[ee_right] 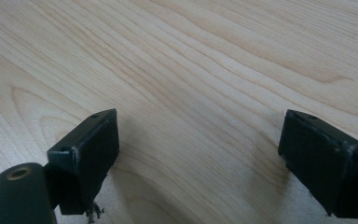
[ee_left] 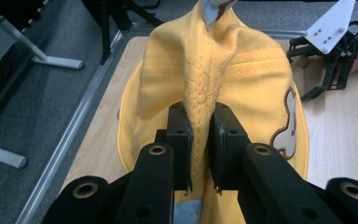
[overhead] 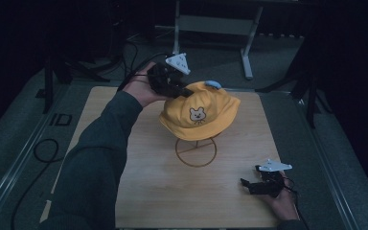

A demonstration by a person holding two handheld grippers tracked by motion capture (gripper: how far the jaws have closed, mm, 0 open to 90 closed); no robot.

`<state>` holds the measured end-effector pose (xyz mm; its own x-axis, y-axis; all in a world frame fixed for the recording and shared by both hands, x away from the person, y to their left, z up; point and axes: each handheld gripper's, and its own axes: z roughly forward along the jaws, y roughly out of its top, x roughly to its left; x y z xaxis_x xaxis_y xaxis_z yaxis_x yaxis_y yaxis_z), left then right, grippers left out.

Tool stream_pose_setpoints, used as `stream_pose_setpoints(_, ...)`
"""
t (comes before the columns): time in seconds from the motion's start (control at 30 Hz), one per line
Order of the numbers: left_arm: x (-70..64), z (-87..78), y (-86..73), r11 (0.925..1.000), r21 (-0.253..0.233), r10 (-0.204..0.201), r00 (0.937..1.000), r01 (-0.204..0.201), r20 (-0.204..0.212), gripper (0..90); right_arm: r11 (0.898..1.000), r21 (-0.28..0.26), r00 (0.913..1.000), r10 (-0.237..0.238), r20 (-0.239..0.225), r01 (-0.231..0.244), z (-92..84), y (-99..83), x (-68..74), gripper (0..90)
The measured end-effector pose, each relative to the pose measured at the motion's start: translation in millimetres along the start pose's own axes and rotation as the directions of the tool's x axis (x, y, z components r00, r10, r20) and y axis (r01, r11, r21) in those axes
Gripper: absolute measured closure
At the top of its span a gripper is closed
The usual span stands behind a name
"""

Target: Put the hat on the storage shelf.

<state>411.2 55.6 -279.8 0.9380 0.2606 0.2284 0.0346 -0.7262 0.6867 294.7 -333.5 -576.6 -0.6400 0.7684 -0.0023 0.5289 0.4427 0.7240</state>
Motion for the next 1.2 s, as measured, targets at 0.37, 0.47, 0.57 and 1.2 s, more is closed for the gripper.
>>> stream_pose_setpoints(0.37,-2.7,16.6,5.5,0.9999,0.013,0.003,1.0,-0.003,-0.008,77.6,1.0,0.001,1.0,0.002,0.0,-0.002,-0.1,0.0,0.2,12.1)
stream_pose_setpoints(0.47,-3.6,19.6,6.6,0.9999,0.014,0.008,0.9999,-0.008,-0.008,76.7,1.0,0.001,1.0,0.002,0.0,-0.002,-0.1,0.1,0.1,12.1)
stream_pose_setpoints(0.57,-6.0,25.2,9.8,0.9999,0.007,0.013,0.9998,-0.012,-0.015,74.8,1.0,0.001,1.0,0.001,0.0,-0.001,-0.1,0.1,0.1,12.1)
stream_pose_setpoints(1.2,-9.4,20.9,12.5,0.9984,-0.056,-0.003,0.9973,-0.001,-0.073,69.6,1.0,0.001,1.0,0.001,0.0,-0.001,-0.1,0.1,0.1,12.1)
